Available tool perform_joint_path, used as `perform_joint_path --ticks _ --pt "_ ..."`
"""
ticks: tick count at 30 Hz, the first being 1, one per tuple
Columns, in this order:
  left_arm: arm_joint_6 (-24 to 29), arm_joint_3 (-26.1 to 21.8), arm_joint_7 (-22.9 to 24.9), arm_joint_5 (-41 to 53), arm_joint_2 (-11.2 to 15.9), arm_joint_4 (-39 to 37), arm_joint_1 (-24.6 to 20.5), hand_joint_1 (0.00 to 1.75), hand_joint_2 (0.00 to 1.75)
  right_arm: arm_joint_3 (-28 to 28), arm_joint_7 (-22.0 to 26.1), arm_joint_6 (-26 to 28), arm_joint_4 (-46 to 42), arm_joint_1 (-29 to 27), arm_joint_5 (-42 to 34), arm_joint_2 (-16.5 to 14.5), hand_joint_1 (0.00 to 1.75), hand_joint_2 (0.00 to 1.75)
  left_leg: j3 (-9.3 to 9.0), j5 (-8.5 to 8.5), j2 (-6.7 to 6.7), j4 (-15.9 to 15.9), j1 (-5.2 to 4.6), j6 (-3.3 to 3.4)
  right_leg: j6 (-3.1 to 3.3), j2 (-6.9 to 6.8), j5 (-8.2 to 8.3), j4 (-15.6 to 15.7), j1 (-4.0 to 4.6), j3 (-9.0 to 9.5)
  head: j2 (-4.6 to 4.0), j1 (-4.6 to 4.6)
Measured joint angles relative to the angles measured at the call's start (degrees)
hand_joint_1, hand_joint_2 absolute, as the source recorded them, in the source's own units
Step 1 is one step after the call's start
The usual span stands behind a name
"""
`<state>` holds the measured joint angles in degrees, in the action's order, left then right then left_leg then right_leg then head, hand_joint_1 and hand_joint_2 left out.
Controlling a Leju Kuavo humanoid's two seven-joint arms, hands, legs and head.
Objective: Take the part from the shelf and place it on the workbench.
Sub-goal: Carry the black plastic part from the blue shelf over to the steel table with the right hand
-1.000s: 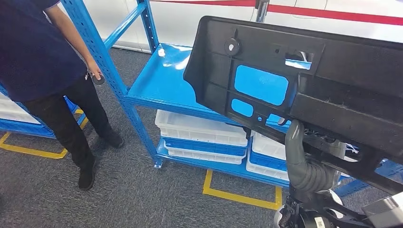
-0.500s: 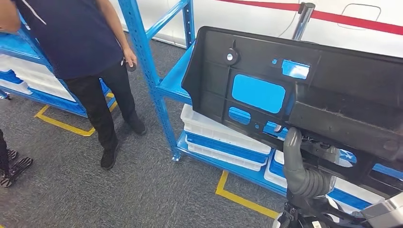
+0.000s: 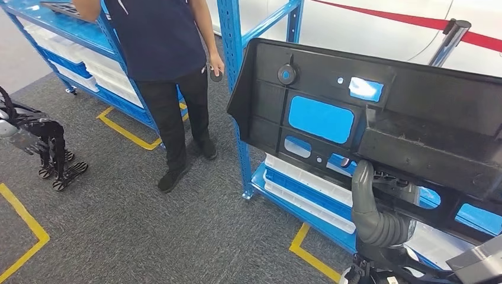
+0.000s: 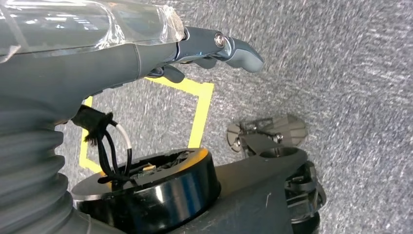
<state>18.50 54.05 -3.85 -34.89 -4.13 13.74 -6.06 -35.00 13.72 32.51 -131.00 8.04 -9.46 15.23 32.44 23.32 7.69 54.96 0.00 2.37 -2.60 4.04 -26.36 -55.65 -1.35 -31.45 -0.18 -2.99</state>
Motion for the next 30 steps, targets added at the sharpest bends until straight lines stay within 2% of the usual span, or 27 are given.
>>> perform_joint_path --ticks 1,2,3,5,7,8,9,10,12,13,14,16,17,19,21,22,23,24,25,26,27,28,29,30 --pt "0.0 0.0 0.1 0.2 0.0 -0.1 0.1 0.0 1.75 0.0 0.0 -0.3 0.0 0.1 0.1 0.0 1.75 1.75 0.21 -0.03 0.29 0.0 0.21 -0.32 0.36 -0.69 0.13 0.0 0.07 -0.03 0.01 0.01" --pt "0.0 0.0 0.2 0.6 0.1 -0.1 0.2 0.0 1.75 0.0 0.0 -0.5 0.0 0.3 0.3 0.0 1.75 1.75 0.51 0.28 -0.5 0.5 0.23 -0.65 0.71 -1.34 0.21 0.1 0.14 0.0 0.01 -0.02" --pt "0.0 0.0 0.4 1.0 0.1 -0.2 0.2 0.0 1.75 0.0 0.0 -0.7 0.1 0.5 0.6 0.0 1.75 1.75 1.21 1.1 -1.93 1.9 0.2 -1.0 1.05 -2.06 0.29 0.2 0.14 0.05 0.0 -0.13" --pt "0.0 0.1 0.7 1.7 0.2 -0.2 0.0 0.0 1.75 0.0 -0.2 -1.0 0.0 0.8 1.3 0.0 1.75 1.75 4.21 4.26 -5.45 8.1 0.14 -1.68 1.53 -3.58 0.22 0.3 0.25 0.16 -0.01 -0.4" --pt "0.2 0.2 0.7 1.6 0.2 -0.3 -0.3 0.0 1.75 0.0 -0.5 -1.1 0.0 0.9 1.7 0.0 1.75 1.75 7.88 7.14 -6.64 15.4 0.34 -2.07 1.83 -5.23 0.04 0.3 0.43 0.22 -0.01 -0.52" --pt "0.3 0.2 0.5 1.2 0.2 -0.3 -0.5 0.0 1.75 0.0 -0.8 -1.1 0.0 1.0 1.8 0.0 1.75 1.75 8.67 7.31 -6.82 16.9 0.38 -2.1 1.89 -6.07 -0.04 0.3 0.5 0.27 -0.01 -0.53" --pt "0.5 0.2 0.1 0.7 0.2 -0.3 -0.5 0.0 1.75 -0.1 -1.1 -1.1 0.0 1.2 1.8 0.0 1.75 1.75 8.26 6.43 -7.03 16.1 0.37 -1.99 1.9 -6.83 -0.12 0.3 0.57 0.34 -0.01 -0.54" --pt "0.6 0.2 -0.3 0.5 0.2 -0.3 -0.6 0.0 1.75 -0.1 -1.4 -1.1 0.0 1.4 1.9 0.0 1.75 1.75 6.73 4.76 -7.5 13.1 0.3 -1.73 1.9 -7.53 -0.21 0.3 0.65 0.46 -0.01 -0.54" --pt "0.6 0.2 -0.8 0.8 0.2 -0.3 -0.9 0.0 1.75 -0.1 -1.6 -1.1 0.0 2.0 2.0 0.0 1.75 1.75 2.33 1.34 -10.22 4.7 -0.35 -0.72 1.74 -8.83 -0.47 0.3 0.9 0.77 -0.01 -0.54" --pt "0.6 0.2 -0.7 1.3 0.2 -0.3 -1.2 0.0 1.75 -0.1 -1.7 -1.1 0.0 2.3 2.0 0.0 1.75 1.75 0.9 0.45 -11.31 1.8 -0.77 -0.22 1.6 -9.41 -0.6 0.3 1.01 0.9 -0.01 -0.54" --pt "0.7 0.2 -0.4 1.7 0.1 -0.3 -1.4 0.0 1.75 -0.1 -1.7 -1.0 0.0 2.4 1.9 0.0 1.75 1.75 0.25 0.15 -11.96 0.3 -1.14 0.15 1.41 -9.99 -0.74 0.3 1.08 1.01 -0.01 -0.53" --pt "1.1 0.2 0.1 1.7 0.0 -0.3 -1.5 0.0 1.75 -0.1 -1.6 -0.8 0.0 2.6 1.7 0.0 1.75 1.75 0.33 0.09 -10.88 -0.3 -1.37 0.55 0.93 -11.17 -0.9 0.5 1.15 1.35 0.01 -0.52" --pt "1.2 0.2 0.2 1.5 0.0 -0.3 -1.3 0.0 1.75 0.0 -1.4 -0.5 0.0 2.6 1.6 0.0 1.75 1.75 0.11 -0.15 -10.21 -0.6 -1.18 0.71 0.64 -11.05 -1.14 0.5 1.08 1.58 0.01 -0.51" --pt "1.4 0.2 0.3 1.2 0.1 -0.3 -1.0 0.0 1.75 0.0 -0.9 -0.1 0.0 2.7 1.5 0.0 1.75 1.75 -0.48 -0.73 -8.83 -1.5 -0.64 1.17 0.16 -8.47 -3.07 -2.0 0.96 0.87 0.0 -0.42" --pt "1.4 0.2 0.3 1.0 0.1 -0.3 -1.0 0.0 1.75 0.0 -0.6 0.2 0.0 2.7 1.3 0.0 1.75 1.75 -0.71 -1.0 -7.37 -1.8 -0.32 1.45 -0.11 -5.26 -6.74 -9.1 0.79 -2.36 0.0 -0.24" --pt "1.4 0.2 0.3 1.0 0.1 -0.3 -1.0 0.0 1.75 0.0 -0.5 0.3 0.0 2.6 1.2 0.0 1.75 1.75 -0.72 -1.02 -6.58 -1.8 -0.28 1.51 -0.25 -4.67 -8.22 -13.0 0.73 -4.32 0.01 -0.16" --pt "1.3 0.2 0.3 0.9 0.1 -0.3 -0.9 0.0 1.75 0.0 -0.5 0.3 0.1 2.6 1.1 0.0 1.75 1.75 -0.75 -1.0 -5.73 -1.8 -0.22 1.51 -0.42 -4.47 -8.73 -15.5 0.63 -5.74 0.01 -0.14" --pt "1.3 0.2 0.3 0.9 0.1 -0.3 -0.8 0.0 1.75 0.1 -0.4 0.3 0.1 2.5 1.1 0.0 1.75 1.75 -0.79 -0.97 -4.87 -1.8 -0.12 1.48 -0.6 -4.4 -8.1 -15.9 0.49 -6.24 0.01 -0.14" --pt "1.2 0.2 0.5 1.0 0.1 -0.3 -0.7 0.0 1.75 0.1 -0.3 0.4 0.1 2.5 1.1 0.0 1.75 1.75 -0.86 -0.9 -3.99 -1.7 0.05 1.35 -0.82 -4.28 -6.37 -14.0 0.26 -5.61 0.01 -0.13" --pt "1.2 0.2 0.7 1.1 0.2 -0.3 -0.7 0.0 1.75 0.1 -0.2 0.4 0.0 2.6 1.1 0.0 1.75 1.75 -0.87 -0.76 -3.12 -1.4 0.24 1.11 -1.12 -3.77 -4.03 -10.2 -0.09 -4.09 0.01 -0.13" --pt "1.1 0.2 1.0 1.2 0.2 -0.3 -0.6 0.0 1.75 0.1 -0.1 0.5 0.0 2.6 1.2 0.0 1.75 1.75 -0.74 -0.52 -2.3 -1.0 0.35 0.72 -1.46 -2.46 -2.15 -6.1 -0.54 -2.38 0.0 -0.09" --pt "0.9 0.2 1.3 1.5 0.3 -0.3 -0.7 0.0 1.75 0.1 0.0 0.7 0.0 2.7 1.3 0.0 1.75 1.75 -0.46 -0.27 -1.55 -0.5 0.43 0.28 -1.54 -1.22 -0.89 -3.0 -0.89 -1.05 0.0 -0.06" --pt "0.8 0.3 1.6 1.7 0.3 -0.4 -0.6 0.0 1.75 0.2 0.1 0.8 0.0 2.7 1.4 0.0 1.75 1.75 -0.13 -0.09 -0.96 -0.1 0.46 -0.13 -1.46 -0.26 -0.38 -1.1 -1.05 -0.3 0.0 -0.03" --pt "0.7 0.3 1.8 1.9 0.4 -0.4 -0.6 0.0 1.75 0.2 0.3 1.0 -0.1 2.7 1.6 0.0 1.75 1.75 0.18 -0.04 -0.41 0.1 0.53 -0.49 -1.13 0.2 -0.49 -0.6 -0.99 -0.13 0.0 -0.01"
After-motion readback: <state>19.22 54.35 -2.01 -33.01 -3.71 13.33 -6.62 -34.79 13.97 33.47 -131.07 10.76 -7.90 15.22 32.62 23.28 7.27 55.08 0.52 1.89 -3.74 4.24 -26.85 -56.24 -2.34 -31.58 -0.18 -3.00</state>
